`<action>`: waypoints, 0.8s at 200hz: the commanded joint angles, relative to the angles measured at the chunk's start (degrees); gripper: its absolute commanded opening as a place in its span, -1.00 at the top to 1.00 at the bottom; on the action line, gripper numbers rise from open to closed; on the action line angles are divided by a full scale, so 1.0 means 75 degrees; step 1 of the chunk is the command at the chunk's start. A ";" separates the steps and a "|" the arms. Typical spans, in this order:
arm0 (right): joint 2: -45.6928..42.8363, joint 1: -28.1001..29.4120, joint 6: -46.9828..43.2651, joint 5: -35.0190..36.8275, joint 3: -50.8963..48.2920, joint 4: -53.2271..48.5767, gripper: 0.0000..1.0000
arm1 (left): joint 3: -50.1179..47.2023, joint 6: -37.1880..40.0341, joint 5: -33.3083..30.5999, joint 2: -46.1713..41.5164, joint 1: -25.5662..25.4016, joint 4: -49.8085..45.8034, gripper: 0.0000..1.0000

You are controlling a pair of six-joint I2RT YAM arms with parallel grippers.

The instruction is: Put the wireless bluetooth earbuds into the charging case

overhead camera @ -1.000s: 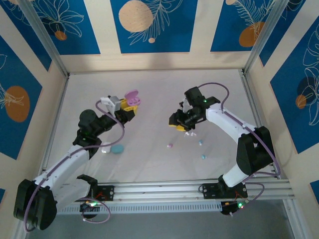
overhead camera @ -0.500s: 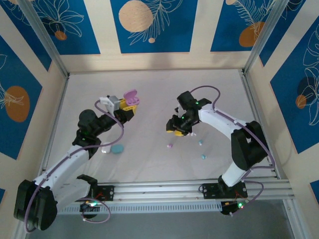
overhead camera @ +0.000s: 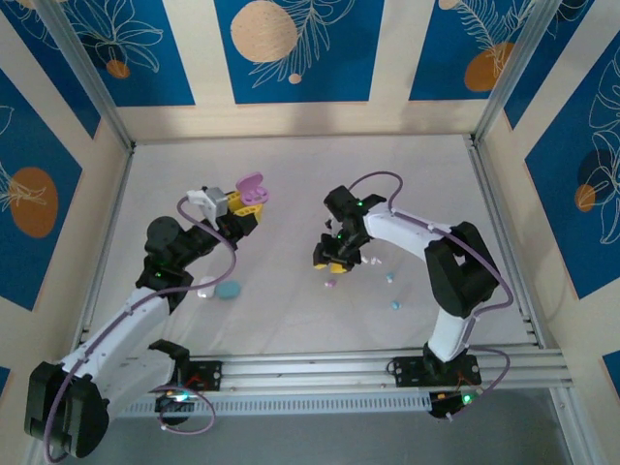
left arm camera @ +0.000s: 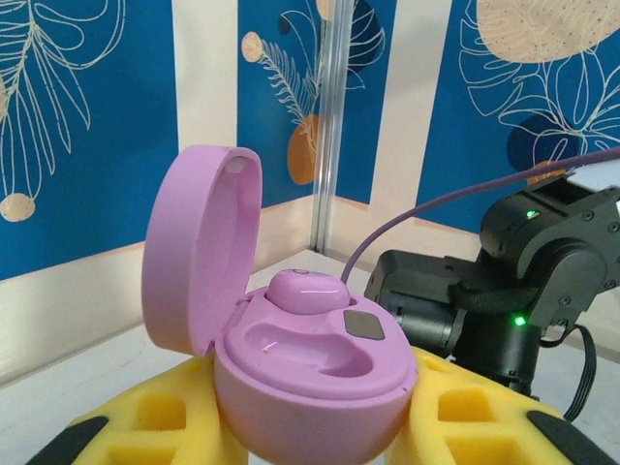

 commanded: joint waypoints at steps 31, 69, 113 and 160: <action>-0.0048 0.0022 0.0648 0.0662 -0.0465 -0.0354 0.17 | 0.0238 -0.0262 0.0234 -0.0197 0.0098 0.0084 0.57; -0.0280 -0.0009 0.1190 -0.0021 -0.1118 0.0352 0.13 | 0.0252 -0.0354 0.0308 -0.0185 0.0098 0.0172 0.56; -0.0331 -0.0006 0.1412 -0.0140 -0.1389 0.0719 0.12 | 0.0319 -0.0415 0.0509 -0.0055 0.0087 0.0207 0.56; -0.0245 -0.0008 0.1479 -0.0112 -0.1573 0.1018 0.13 | 0.0360 -0.0510 0.0668 0.0005 0.0086 0.0224 0.56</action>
